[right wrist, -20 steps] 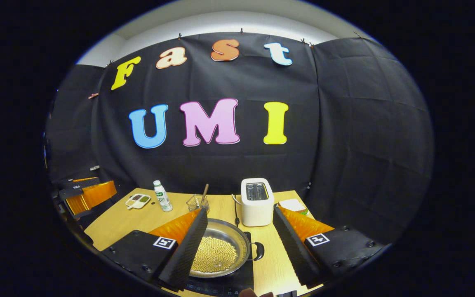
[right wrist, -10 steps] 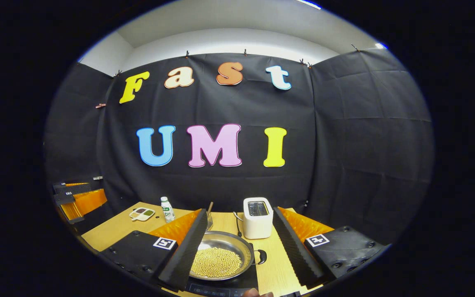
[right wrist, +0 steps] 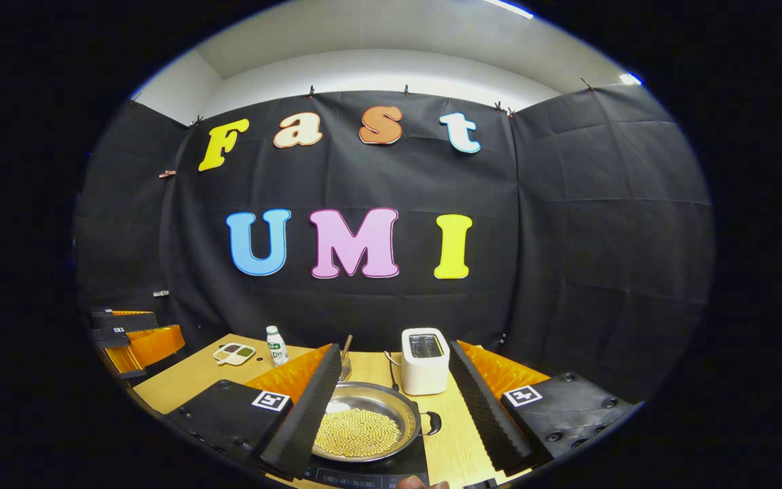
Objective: First push the handle of the pot to place it horizontally, then grasp the pot with both hands and set it on the induction cooktop.
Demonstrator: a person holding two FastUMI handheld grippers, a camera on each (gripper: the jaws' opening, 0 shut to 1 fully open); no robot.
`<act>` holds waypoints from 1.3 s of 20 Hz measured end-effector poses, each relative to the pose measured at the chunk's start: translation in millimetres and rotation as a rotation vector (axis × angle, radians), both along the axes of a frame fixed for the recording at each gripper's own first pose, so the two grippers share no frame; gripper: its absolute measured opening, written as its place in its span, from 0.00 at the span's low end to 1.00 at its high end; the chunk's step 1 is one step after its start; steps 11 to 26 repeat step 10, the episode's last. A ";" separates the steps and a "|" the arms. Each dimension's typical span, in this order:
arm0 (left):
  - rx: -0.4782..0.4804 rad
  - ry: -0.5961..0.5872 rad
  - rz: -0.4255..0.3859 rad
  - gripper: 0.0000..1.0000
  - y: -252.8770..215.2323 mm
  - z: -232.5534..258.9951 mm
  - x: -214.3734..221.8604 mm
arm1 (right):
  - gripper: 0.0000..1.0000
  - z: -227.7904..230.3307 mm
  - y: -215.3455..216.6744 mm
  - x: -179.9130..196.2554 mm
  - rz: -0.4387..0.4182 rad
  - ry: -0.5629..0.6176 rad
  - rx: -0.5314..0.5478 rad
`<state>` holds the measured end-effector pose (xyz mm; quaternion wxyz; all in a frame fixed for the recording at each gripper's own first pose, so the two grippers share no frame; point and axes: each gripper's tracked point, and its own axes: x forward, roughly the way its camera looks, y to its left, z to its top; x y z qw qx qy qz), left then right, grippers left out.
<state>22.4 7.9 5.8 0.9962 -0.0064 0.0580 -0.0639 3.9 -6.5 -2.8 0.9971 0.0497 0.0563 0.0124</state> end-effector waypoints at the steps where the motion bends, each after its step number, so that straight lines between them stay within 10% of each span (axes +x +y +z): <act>1: 0.000 0.003 -0.004 0.95 -1.2 -1.4 1.1 | 0.98 -0.7 0.0 1.2 0.001 0.004 0.003; 26: 0.001 0.013 -0.014 0.95 -10.0 -3.3 0.6 | 0.98 -6.2 -5.0 3.0 0.000 0.027 -0.002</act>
